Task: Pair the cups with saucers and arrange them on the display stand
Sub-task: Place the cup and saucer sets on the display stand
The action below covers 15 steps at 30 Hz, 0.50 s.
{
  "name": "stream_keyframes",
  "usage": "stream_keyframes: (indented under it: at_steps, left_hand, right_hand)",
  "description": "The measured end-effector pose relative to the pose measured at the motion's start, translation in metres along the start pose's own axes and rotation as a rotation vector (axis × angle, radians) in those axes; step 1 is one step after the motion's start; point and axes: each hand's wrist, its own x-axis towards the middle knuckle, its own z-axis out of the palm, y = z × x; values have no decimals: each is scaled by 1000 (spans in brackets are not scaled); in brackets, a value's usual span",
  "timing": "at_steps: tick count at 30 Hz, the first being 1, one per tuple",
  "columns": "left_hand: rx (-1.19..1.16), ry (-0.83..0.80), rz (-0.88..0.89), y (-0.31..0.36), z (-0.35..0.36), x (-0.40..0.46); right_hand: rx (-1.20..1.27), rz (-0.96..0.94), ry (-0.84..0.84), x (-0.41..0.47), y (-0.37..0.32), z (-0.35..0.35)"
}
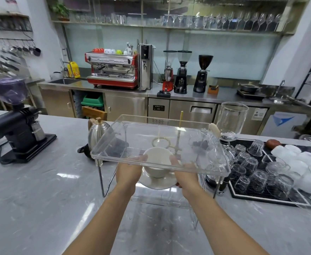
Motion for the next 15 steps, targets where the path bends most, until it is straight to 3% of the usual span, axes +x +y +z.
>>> stream_keyframes:
  at_steps: [8,15]
  left_hand:
    - [-22,-2,-13,-5,-4,6]
    - [128,112,93,-1,-1,-2]
  right_hand:
    - [0,-60,21,0,1,1]
    - [-252,-219,146,-11,-6,3]
